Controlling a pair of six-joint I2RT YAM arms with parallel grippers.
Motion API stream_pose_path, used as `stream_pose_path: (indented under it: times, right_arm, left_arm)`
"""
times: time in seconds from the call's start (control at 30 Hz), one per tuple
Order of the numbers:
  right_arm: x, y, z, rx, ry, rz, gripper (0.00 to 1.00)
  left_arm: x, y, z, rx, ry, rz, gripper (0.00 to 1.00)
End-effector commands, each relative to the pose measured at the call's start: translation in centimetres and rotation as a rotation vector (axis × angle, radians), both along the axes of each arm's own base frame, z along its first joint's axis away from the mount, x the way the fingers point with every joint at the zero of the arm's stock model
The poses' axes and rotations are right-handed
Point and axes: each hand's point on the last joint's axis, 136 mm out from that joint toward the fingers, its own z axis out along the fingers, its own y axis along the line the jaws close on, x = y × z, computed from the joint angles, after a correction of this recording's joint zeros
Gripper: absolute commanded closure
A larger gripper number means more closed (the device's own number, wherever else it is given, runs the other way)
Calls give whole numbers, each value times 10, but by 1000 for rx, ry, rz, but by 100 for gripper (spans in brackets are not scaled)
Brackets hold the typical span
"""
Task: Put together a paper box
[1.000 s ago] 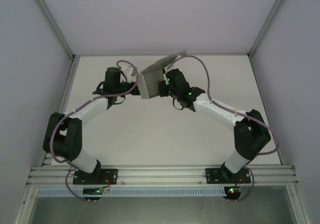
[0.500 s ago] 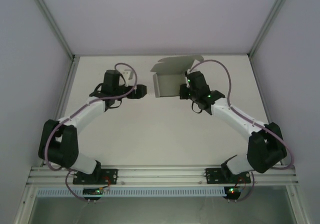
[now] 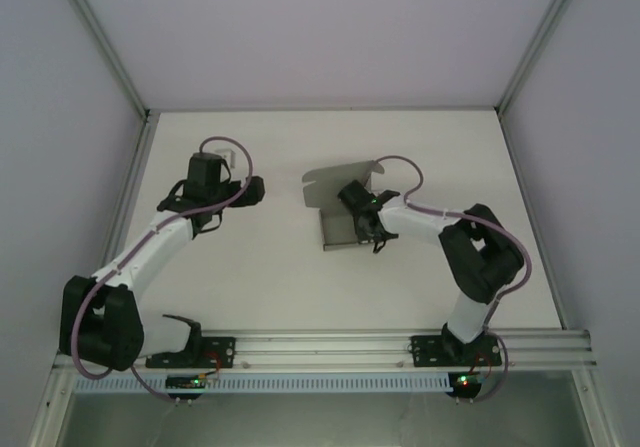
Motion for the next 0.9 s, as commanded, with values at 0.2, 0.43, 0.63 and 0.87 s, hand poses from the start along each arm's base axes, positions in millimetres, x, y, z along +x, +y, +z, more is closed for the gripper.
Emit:
stream_pose_path:
  times: [0.2,0.43,0.63,0.87]
  right_arm:
    - [2,6,15,38,-46,-34,45]
    - [12,21,58,168,-178,20,23]
    - [16,19,87,217,-252,123,17]
    - [35,16,84,488,-207,361,26]
  left_arm:
    - [-3,-8,6,-31,-16,-37,0]
    - [-2,-22,11,-69,-31,-103,0]
    - [-2,-38,17,-65,-55,-194,0]
    - [-2,-46,13,-80,-51,-229,0]
